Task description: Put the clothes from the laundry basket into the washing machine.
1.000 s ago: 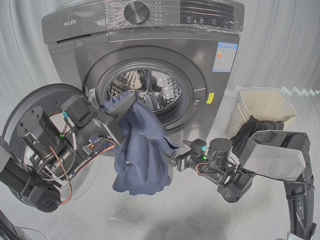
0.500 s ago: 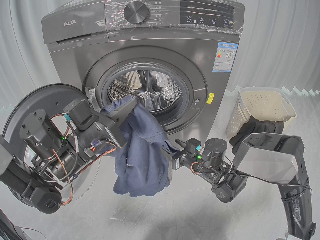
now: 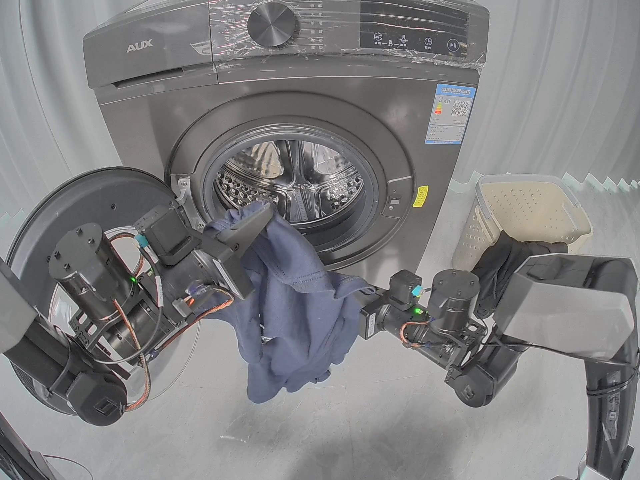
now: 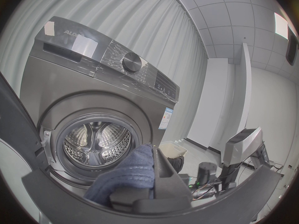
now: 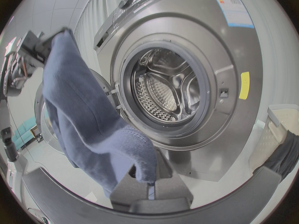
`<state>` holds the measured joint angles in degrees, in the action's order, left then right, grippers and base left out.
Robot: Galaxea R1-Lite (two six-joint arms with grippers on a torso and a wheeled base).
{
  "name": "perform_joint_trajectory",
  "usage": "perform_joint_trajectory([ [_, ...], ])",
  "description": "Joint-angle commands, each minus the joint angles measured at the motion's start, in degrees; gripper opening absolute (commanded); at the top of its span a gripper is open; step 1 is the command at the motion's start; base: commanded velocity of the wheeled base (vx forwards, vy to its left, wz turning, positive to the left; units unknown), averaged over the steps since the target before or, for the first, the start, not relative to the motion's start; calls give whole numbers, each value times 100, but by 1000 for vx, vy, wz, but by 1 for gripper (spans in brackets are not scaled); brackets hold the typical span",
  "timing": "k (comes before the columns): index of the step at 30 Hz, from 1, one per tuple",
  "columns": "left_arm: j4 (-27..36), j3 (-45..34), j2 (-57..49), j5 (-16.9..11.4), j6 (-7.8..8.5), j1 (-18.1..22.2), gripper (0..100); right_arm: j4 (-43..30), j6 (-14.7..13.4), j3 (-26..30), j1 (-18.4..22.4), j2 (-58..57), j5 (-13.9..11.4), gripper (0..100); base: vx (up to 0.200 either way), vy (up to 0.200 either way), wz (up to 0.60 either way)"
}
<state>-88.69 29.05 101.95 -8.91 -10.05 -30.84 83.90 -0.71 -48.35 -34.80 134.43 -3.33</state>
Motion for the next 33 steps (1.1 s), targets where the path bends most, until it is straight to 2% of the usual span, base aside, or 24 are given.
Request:
perform_joint_trajectory([
  [1,-8,57,9,3,-6,263,0,4,-35,678,44,-1050,25,0,0,0,0],
  [5,0,4,-52,-5,11,448,0,4,-44,1047,70,-1498,219,0,0,0,0],
  [12,0,-110,-149,21,38,483,0,4,-105,1293,211,-2298,245,0,0,0,0],
  [16,0,-260,-325,30,38,456,0,136,-369,1750,185,-2720,236,0,0,0,0],
  [18,9,-260,-430,30,38,465,0,435,-474,1987,149,-2773,245,0,0,0,0],
  [33,0,-453,-474,3,90,491,0,461,-465,1275,167,-2975,596,0,0,0,0],
])
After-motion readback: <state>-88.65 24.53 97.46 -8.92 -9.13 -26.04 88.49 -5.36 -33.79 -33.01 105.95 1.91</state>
